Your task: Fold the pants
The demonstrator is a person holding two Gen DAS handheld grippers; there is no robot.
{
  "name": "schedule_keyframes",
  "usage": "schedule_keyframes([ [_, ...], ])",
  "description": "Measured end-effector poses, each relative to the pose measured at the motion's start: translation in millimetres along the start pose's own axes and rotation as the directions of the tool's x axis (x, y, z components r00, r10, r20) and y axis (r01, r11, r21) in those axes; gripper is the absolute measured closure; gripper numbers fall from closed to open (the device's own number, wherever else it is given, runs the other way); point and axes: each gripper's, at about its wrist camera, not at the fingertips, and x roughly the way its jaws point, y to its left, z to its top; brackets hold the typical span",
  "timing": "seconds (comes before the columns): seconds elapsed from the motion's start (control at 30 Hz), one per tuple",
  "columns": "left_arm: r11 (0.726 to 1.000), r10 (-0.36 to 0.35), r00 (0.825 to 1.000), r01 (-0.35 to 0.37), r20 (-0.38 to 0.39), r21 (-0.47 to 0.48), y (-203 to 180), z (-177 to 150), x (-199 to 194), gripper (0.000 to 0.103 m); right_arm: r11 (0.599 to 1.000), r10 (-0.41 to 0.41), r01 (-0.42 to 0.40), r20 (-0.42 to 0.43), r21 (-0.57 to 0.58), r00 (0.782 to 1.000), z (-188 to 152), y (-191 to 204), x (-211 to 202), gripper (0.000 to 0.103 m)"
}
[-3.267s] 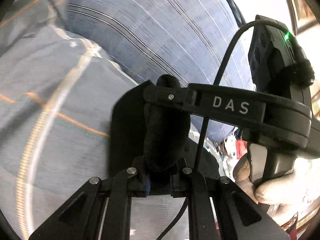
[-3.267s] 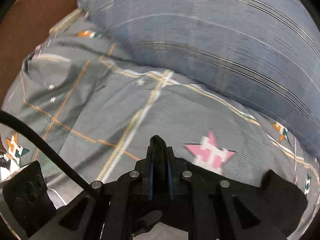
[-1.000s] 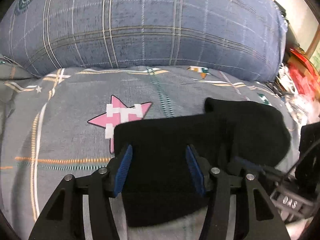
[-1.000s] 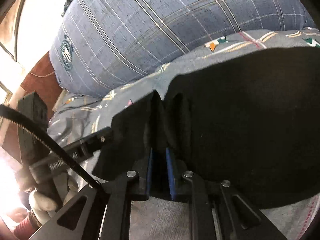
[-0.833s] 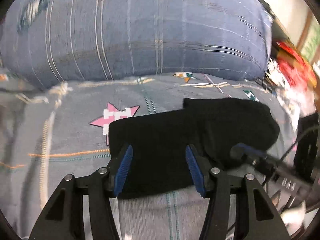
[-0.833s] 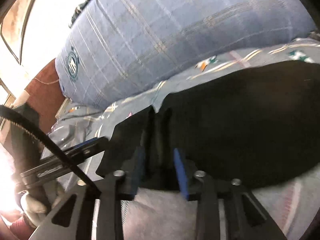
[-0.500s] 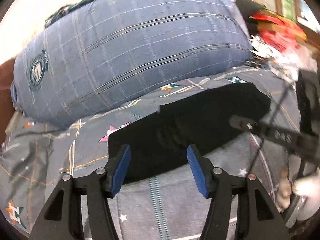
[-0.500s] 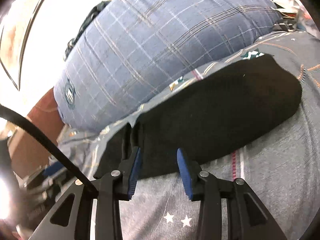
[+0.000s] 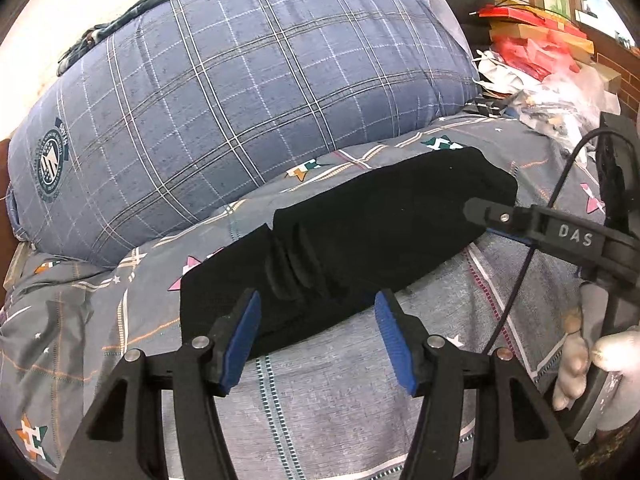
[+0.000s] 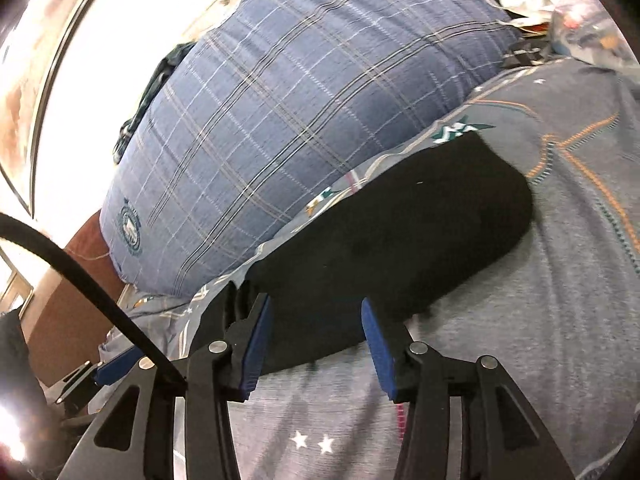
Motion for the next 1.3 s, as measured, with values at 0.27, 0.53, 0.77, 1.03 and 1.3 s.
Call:
schedule_keyframes([
  [0.27,1.0,-0.009,1.0,0.01,-0.019,0.014,-8,7,11,0.044,0.998,-0.017,0.015,0.027,0.063,0.999,4,-19,-8,0.051],
  [0.53,0.987,-0.153,0.987,0.155,-0.05,0.046,-16,54,42,0.044,0.985,-0.116,0.11,0.035,0.135,0.993,5,-44,-15,0.05],
  [0.77,0.955,-0.25,0.962,0.263,-0.108,0.134,-53,112,91,0.044,0.954,-0.158,0.146,0.026,0.262,0.987,10,-76,-13,0.05],
  [1.03,0.921,-0.356,0.915,0.378,-0.191,0.098,-100,163,148,0.044,0.943,-0.207,0.19,0.036,0.275,0.978,26,-84,-2,0.05],
  [1.3,0.891,-0.401,0.875,0.441,-0.27,0.106,-143,189,198,0.044,0.94,-0.255,0.235,0.051,0.245,0.966,35,-82,7,0.05],
])
